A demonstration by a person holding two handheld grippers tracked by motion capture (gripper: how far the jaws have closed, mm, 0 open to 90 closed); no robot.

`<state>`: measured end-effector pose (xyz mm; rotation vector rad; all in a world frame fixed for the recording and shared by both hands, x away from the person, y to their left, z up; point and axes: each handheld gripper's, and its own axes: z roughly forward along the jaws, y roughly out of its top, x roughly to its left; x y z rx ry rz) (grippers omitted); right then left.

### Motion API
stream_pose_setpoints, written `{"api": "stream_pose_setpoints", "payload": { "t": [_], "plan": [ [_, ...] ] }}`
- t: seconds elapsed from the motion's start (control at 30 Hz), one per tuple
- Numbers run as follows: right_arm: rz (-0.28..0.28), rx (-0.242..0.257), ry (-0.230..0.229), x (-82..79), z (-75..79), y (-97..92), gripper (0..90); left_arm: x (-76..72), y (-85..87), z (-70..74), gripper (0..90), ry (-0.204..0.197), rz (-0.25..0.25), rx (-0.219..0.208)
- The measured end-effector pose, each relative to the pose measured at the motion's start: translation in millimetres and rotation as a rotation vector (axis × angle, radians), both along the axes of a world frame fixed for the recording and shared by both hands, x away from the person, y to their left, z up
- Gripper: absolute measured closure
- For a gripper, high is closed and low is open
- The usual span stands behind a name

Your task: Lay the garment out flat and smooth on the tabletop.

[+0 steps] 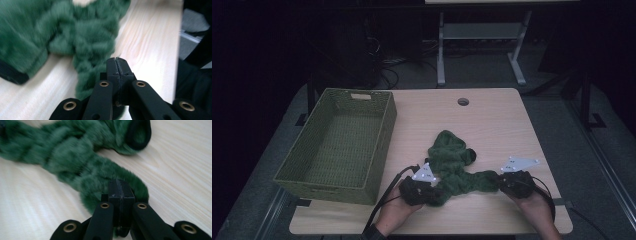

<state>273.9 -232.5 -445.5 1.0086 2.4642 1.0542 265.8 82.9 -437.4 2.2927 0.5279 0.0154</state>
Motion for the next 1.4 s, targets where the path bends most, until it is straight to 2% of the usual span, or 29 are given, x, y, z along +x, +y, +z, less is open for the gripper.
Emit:
{"api": "stream_pose_setpoints", "payload": {
  "t": [0.03, 0.17, 0.23, 0.4, 0.43, 0.53, 0.6, 0.83, 0.93, 1.03, 1.1, 1.17, 1.2, 1.23, 1.27, 1.3, 1.4],
  "plan": [
    [0.002, -0.010, 0.006, 3.3, -2.8, 0.1, 89.7, 1.0, -0.6, -4.3, 89.5, 0.012, 0.009, -0.001],
    [-0.005, -0.061, 0.043, 12.4, -14.4, 1.7, 89.7, 5.9, 0.0, -15.1, 89.5, 0.029, 0.020, 0.058],
    [-0.003, -0.065, 0.058, 14.0, -18.5, 2.7, 89.7, 7.3, 0.0, -20.9, 89.6, 0.024, 0.034, 0.086],
    [-0.008, -0.078, 0.067, 12.9, -17.6, 2.6, 89.8, 12.2, 4.4, -22.2, 89.7, 0.013, 0.053, 0.093],
    [-0.007, -0.078, 0.070, 12.2, -17.5, 2.0, 89.8, 14.0, 7.1, -21.6, 89.7, 0.000, 0.049, 0.111],
    [-0.003, -0.075, 0.084, 8.3, -17.1, -0.1, 89.8, 18.0, 14.0, -21.6, 89.7, 0.001, 0.077, 0.111],
    [0.001, -0.069, 0.092, 4.9, -17.2, -1.4, 89.9, 20.4, 18.4, -21.1, 89.6, -0.004, 0.078, 0.119],
    [0.024, -0.049, 0.121, -14.0, -16.8, -3.5, 89.9, 18.2, 30.2, -21.2, 89.7, 0.011, 0.097, 0.110],
    [0.031, -0.043, 0.127, -24.7, -16.8, -2.7, 89.9, 14.8, 34.3, -20.2, 89.7, 0.016, 0.080, 0.123],
    [0.037, -0.030, 0.130, -33.3, -17.3, -3.1, 89.8, 10.0, 39.3, -20.6, 89.7, 0.035, 0.072, 0.112],
    [0.045, -0.026, 0.130, -39.2, -17.5, -3.4, 89.9, 5.6, 41.7, -21.7, 89.7, 0.056, 0.079, 0.087],
    [0.048, -0.023, 0.138, -43.9, -17.4, -3.4, 89.8, 3.3, 44.4, -21.8, 89.6, 0.055, 0.062, 0.091],
    [0.051, -0.021, 0.136, -46.2, -17.6, -3.2, 89.8, 1.7, 43.6, -22.2, 89.6, 0.064, 0.076, 0.076],
    [0.055, -0.023, 0.132, -46.7, -17.7, -3.4, 89.7, 2.3, 44.0, -22.0, 89.5, 0.064, 0.068, 0.080],
    [0.052, -0.023, 0.129, -47.0, -17.6, -2.6, 89.6, 3.3, 44.1, -21.6, 88.9, 0.067, 0.059, 0.082],
    [0.054, -0.024, 0.132, -46.7, -17.0, -2.2, 88.4, 3.2, 43.2, -21.6, 86.8, 0.076, 0.068, 0.062],
    [0.064, -0.003, 0.133, -45.6, -13.9, -2.5, 77.0, 4.6, 44.9, -16.9, 76.3, 0.065, 0.070, 0.056]
  ]
}}
